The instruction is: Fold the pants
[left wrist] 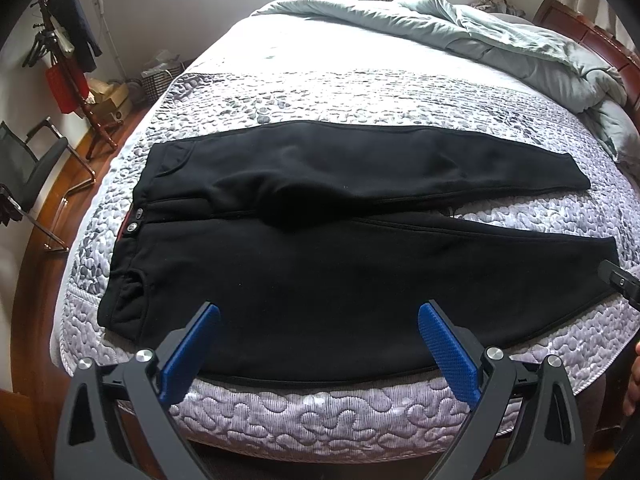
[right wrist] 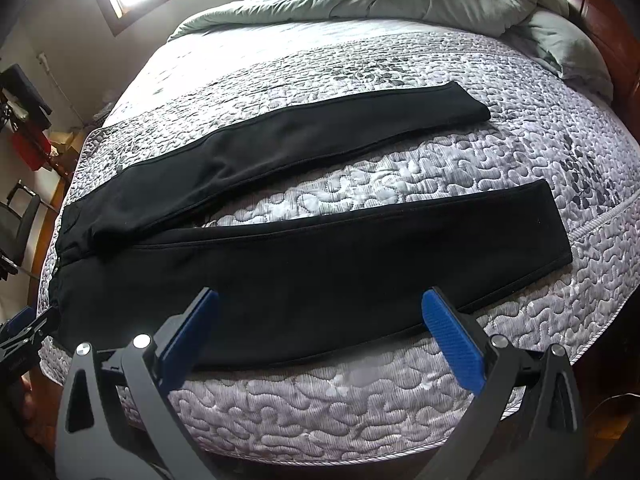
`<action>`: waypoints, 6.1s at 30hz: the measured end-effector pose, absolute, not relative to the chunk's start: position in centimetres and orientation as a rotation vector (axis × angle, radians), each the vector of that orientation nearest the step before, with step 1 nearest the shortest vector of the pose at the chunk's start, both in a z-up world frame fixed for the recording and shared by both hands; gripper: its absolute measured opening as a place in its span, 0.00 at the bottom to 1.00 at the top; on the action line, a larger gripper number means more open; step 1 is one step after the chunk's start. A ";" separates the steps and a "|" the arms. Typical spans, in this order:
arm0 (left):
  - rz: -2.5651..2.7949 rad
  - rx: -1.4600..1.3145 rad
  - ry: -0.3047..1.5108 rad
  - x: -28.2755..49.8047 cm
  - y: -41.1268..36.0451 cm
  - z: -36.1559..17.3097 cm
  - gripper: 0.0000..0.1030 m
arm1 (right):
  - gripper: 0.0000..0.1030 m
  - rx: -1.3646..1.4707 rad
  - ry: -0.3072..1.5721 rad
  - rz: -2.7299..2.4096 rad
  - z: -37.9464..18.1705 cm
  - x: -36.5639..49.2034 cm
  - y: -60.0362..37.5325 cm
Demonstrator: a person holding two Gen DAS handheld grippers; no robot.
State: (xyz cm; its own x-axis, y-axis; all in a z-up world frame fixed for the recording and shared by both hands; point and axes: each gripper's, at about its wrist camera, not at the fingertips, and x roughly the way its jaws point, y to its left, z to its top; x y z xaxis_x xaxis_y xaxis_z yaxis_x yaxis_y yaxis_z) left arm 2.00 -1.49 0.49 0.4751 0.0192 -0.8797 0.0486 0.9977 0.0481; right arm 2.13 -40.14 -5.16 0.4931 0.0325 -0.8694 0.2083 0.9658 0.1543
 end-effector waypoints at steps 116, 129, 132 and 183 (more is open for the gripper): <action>-0.545 0.502 0.969 1.4 -22.7 -10.7 0.12 | 0.64 0.552 0.895 0.066 -12.0 -3.0 -62.5; -0.523 0.540 0.983 1.4 -23.3 -11.1 0.15 | 0.71 0.977 0.911 0.150 -15.4 -5.2 -61.7; -0.518 0.516 1.007 1.8 -23.5 -10.9 0.16 | 0.23 0.993 0.925 0.134 -15.8 -4.1 -62.1; -0.191 0.010 1.237 9.2 -11.5 -7.1 0.48 | 0.46 0.572 1.210 0.055 -17.0 7.0 -50.4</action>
State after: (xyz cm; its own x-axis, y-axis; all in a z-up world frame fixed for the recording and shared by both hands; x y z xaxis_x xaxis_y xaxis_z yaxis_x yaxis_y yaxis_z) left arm 9.17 -11.46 -7.05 0.3142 -0.1396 -0.9391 0.1501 0.9840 -0.0960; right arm 6.99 -50.43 -16.96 0.3697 0.3374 -0.8657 0.2571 0.8582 0.4442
